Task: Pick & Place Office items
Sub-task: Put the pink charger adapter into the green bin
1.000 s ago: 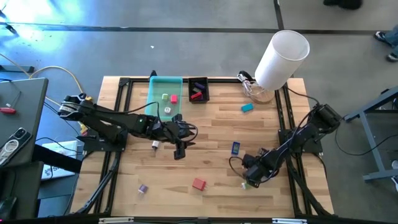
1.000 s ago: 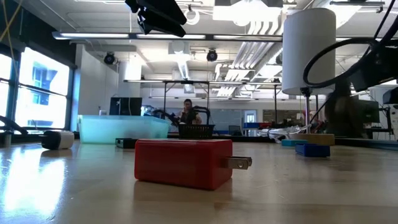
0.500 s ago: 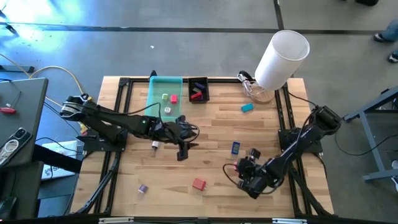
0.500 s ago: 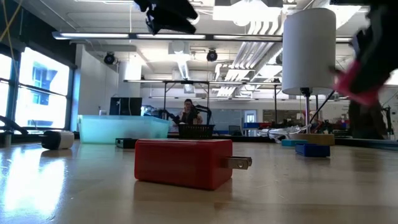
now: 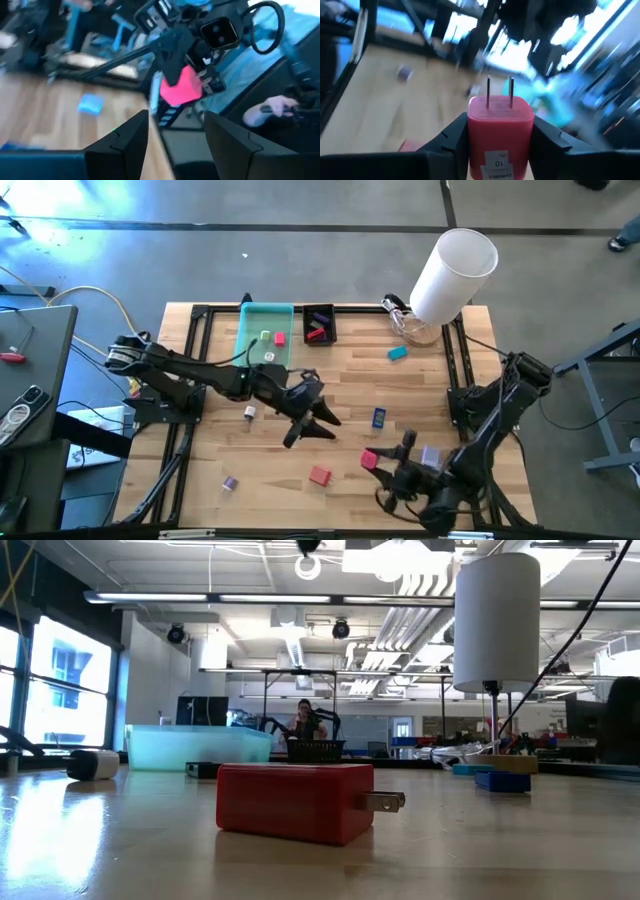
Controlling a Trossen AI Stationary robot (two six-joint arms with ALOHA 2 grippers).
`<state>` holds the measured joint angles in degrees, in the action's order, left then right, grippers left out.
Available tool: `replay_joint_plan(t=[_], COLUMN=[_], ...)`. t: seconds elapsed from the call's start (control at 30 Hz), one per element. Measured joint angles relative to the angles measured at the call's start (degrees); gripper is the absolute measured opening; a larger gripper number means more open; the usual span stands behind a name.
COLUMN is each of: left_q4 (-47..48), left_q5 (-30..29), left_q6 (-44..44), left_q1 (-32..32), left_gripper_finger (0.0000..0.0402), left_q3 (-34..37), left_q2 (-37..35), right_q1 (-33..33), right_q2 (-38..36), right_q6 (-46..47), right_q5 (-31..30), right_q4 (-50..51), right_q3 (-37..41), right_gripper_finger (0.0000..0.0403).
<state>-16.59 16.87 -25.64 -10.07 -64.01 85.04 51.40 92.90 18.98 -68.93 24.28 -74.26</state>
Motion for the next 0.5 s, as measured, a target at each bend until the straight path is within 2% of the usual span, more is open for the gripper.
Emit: replay_joint_plan(t=[0.1,0.17,0.3,0.43,0.5], left_q4=[-8.62,-15.11,-31.38,-47.84,-53.61], left_q5=[1.29,2.64,7.53,12.45,13.05], left_q6=[-2.01,-3.62,-10.52,-17.47,-19.72], left_q1=[-0.50,-1.15,-1.89,-1.55,-1.53], left_gripper_finger=[0.0186,0.0186,0.0186,0.0186,0.0186], left_q3=[0.00,0.00,0.02,0.02,0.00], left_q2=[2.81,5.16,11.38,16.39,18.64], right_q1=[1.17,1.39,0.55,-0.56,-1.35], right_q2=[0.00,0.00,-0.02,0.03,0.08], right_q6=[-17.10,-27.81,-40.62,-46.30,-48.42], right_q5=[-5.51,-6.26,0.76,9.27,11.95], right_q4=[-12.22,-19.88,-29.53,-34.07,-35.52], right_q3=[-0.31,-0.31,-0.31,-0.31,-0.31], right_gripper_finger=[0.0137,0.0137,0.0137,0.0137,0.0137])
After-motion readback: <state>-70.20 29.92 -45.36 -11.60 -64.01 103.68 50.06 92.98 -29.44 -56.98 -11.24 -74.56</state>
